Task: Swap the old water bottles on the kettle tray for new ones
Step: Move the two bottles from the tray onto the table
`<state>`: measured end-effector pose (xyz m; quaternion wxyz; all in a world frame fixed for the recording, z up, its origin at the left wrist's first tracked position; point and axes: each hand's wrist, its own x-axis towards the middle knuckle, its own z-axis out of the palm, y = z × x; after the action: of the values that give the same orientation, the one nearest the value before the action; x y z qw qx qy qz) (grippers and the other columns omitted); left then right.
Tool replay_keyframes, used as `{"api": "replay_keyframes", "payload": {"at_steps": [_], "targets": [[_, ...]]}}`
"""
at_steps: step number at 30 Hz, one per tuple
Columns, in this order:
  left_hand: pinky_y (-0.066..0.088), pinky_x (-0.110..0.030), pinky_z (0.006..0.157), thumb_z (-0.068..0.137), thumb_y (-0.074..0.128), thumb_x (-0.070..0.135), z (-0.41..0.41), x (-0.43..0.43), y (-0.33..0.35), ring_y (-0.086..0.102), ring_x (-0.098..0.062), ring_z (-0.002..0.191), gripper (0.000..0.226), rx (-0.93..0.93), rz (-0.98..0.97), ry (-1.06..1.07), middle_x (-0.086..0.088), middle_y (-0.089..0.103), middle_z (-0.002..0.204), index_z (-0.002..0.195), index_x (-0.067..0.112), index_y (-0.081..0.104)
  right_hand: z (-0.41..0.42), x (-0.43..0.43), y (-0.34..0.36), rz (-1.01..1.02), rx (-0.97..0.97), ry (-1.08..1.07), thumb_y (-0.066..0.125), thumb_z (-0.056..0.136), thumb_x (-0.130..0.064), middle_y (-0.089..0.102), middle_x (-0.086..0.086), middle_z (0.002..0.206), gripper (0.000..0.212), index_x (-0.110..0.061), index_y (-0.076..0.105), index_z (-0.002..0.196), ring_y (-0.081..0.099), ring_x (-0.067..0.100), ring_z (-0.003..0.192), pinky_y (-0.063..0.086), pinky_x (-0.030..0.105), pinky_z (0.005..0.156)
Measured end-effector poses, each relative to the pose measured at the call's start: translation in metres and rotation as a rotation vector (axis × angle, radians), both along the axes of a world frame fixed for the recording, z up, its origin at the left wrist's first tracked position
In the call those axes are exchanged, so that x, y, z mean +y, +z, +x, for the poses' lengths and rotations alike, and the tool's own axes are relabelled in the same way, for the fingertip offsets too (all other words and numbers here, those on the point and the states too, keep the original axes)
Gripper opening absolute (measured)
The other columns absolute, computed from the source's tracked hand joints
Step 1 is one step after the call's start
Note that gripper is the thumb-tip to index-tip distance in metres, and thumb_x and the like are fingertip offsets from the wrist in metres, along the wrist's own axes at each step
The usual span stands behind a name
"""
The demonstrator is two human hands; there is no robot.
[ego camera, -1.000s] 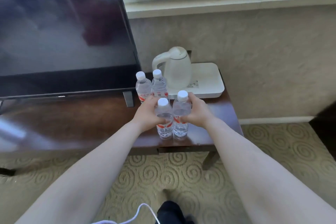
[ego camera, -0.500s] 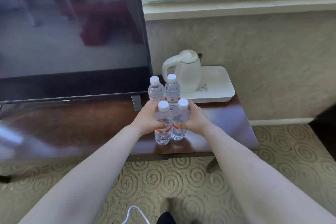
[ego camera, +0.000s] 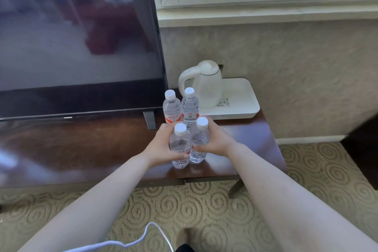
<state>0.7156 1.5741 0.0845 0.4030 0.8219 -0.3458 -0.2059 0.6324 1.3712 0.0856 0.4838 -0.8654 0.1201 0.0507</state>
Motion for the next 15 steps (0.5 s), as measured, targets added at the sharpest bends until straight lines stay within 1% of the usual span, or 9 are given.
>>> {"api": "replay_keyframes", "payload": {"at_steps": [2,3,4,5,6,8,10,12,15], "targets": [[0.029,-0.031,0.110,0.056,0.086,0.032,0.005,0.009,0.001,0.032,-0.009,0.132,0.104,0.089,0.044,-0.027,0.007,0.034,0.137,0.141,0.036,0.028,0.000,-0.004,0.004,0.033,0.051,0.058,0.081,0.065,-0.007,0.047,-0.003,0.141,0.099,-0.025,0.027,0.147,0.047,0.014,0.130,0.045,0.031,0.102],[0.029,-0.030,0.109,0.053,0.082,0.030,0.009,0.013,0.001,0.032,-0.008,0.132,0.103,0.124,0.069,-0.013,0.007,0.032,0.136,0.139,0.035,0.026,0.000,-0.007,0.006,0.026,0.094,0.085,0.079,0.066,-0.001,0.043,-0.001,0.145,0.106,-0.023,0.021,0.152,0.044,0.016,0.132,0.048,0.027,0.096],[0.030,-0.030,0.106,0.053,0.077,0.025,0.015,0.017,0.000,0.032,-0.010,0.132,0.096,0.144,0.088,0.012,0.004,0.032,0.135,0.135,0.033,0.028,0.001,-0.012,0.009,-0.006,0.141,0.110,0.076,0.066,0.002,0.041,-0.001,0.145,0.109,-0.025,0.016,0.154,0.044,0.017,0.131,0.051,0.021,0.086],[0.032,-0.029,0.103,0.053,0.072,0.017,0.022,0.019,0.001,0.032,-0.014,0.133,0.088,0.148,0.098,0.048,0.002,0.032,0.132,0.130,0.032,0.030,0.001,-0.018,0.012,-0.061,0.195,0.120,0.072,0.068,0.004,0.040,-0.001,0.144,0.108,-0.028,0.014,0.154,0.045,0.018,0.129,0.051,0.019,0.078],[0.033,-0.029,0.100,0.056,0.069,0.008,0.030,0.019,0.002,0.033,-0.017,0.133,0.081,0.133,0.095,0.092,-0.001,0.034,0.130,0.125,0.030,0.032,0.002,-0.026,0.014,-0.128,0.247,0.111,0.067,0.071,0.005,0.039,0.003,0.146,0.106,-0.031,0.013,0.154,0.046,0.022,0.129,0.052,0.022,0.077],[0.036,-0.030,0.098,0.065,0.067,-0.004,0.046,0.016,0.006,0.038,-0.021,0.131,0.071,0.047,0.058,0.202,-0.002,0.037,0.127,0.123,0.024,0.037,0.006,-0.039,0.019,-0.270,0.302,0.066,0.059,0.078,0.004,0.040,0.012,0.149,0.095,-0.028,0.013,0.155,0.048,0.029,0.130,0.051,0.033,0.090],[0.039,-0.029,0.098,0.071,0.069,-0.006,0.063,0.008,0.015,0.042,-0.022,0.129,0.067,-0.052,0.009,0.294,-0.003,0.041,0.127,0.127,0.019,0.041,0.014,-0.050,0.023,-0.348,0.287,0.005,0.056,0.083,0.000,0.043,0.015,0.148,0.085,-0.024,0.017,0.155,0.050,0.029,0.129,0.046,0.038,0.102],[0.041,-0.030,0.099,0.074,0.076,0.003,0.080,-0.002,0.025,0.044,-0.022,0.130,0.071,-0.102,-0.015,0.316,-0.007,0.044,0.135,0.135,0.016,0.041,0.026,-0.055,0.029,-0.369,0.241,-0.043,0.057,0.086,-0.004,0.041,0.014,0.150,0.080,-0.023,0.021,0.154,0.048,0.029,0.131,0.042,0.036,0.106],[0.041,-0.037,0.104,0.073,0.083,0.019,0.101,-0.015,0.033,0.044,-0.020,0.131,0.081,-0.087,0.025,0.247,-0.005,0.045,0.143,0.141,0.017,0.039,0.048,-0.054,0.036,-0.331,0.160,-0.091,0.064,0.085,-0.012,0.040,0.011,0.152,0.081,-0.025,0.022,0.154,0.045,0.028,0.134,0.042,0.037,0.106]]}}
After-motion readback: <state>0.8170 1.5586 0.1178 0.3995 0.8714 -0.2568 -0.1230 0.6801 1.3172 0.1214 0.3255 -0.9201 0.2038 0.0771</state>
